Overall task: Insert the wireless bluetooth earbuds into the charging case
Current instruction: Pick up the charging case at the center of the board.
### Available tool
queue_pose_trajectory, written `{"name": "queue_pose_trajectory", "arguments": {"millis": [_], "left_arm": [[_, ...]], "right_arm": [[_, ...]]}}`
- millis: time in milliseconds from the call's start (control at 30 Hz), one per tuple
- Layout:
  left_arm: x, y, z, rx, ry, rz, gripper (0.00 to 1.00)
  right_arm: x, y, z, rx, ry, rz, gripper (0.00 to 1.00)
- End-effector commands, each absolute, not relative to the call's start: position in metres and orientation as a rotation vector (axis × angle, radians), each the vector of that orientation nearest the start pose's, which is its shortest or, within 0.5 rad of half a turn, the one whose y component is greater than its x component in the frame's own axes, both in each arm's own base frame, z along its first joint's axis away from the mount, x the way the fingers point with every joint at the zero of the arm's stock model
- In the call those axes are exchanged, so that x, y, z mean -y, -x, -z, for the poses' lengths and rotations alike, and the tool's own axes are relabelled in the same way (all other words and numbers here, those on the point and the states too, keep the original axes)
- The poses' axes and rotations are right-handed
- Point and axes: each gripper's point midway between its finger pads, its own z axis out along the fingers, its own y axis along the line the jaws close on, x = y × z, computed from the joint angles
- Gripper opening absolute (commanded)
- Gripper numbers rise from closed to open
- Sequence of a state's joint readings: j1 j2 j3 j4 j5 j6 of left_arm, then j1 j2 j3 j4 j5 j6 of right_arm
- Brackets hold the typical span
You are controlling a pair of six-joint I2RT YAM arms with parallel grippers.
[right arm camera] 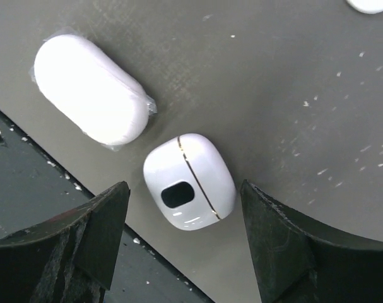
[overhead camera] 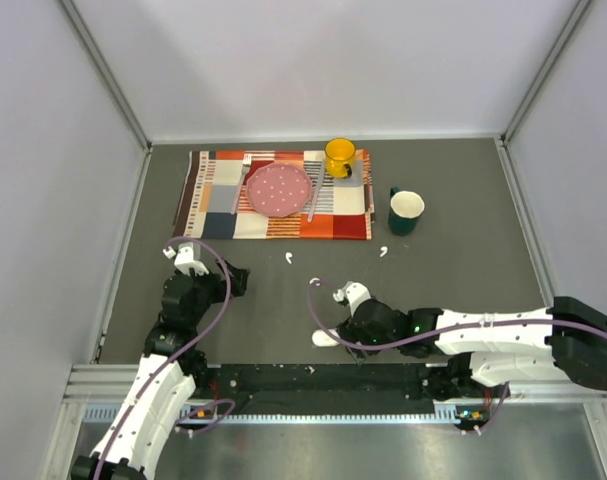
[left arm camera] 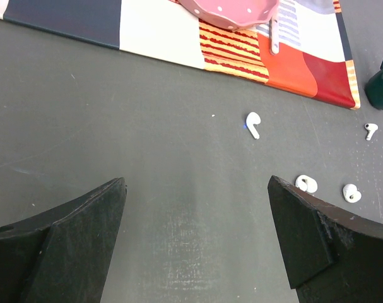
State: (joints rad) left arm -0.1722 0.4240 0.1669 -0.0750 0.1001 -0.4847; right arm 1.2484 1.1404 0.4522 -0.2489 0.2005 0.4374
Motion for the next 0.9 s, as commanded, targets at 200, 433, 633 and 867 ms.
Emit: {"name": "queue_pose_trajectory", "arguments": {"millis": [200,433,633,867], "left_arm": [[0.081,-0.248,-0.108,-1.891,0.221,0.547,0.99],[0.081,-0.248,-0.108,-1.892,0.221,0.547,0.99],[0.082,-0.248,-0.107,-1.894,0.218,0.548,0.99],[0.082,-0.248,-0.108,-1.894,0.22,0.548,0.99]], "right_arm": [[-0.23,-0.122,-0.039,-2.298,0.761,-0.353,0.46],[-0.216,-0.138,-0.048,-2.315,0.498,-0.265,0.34],[-0.227,-0.137,-0.039,-2.381,0.445,-0.234,0.36],[-0.227,-0.137,-0.036,-2.408,0.445,-0.198,0.44]]}}
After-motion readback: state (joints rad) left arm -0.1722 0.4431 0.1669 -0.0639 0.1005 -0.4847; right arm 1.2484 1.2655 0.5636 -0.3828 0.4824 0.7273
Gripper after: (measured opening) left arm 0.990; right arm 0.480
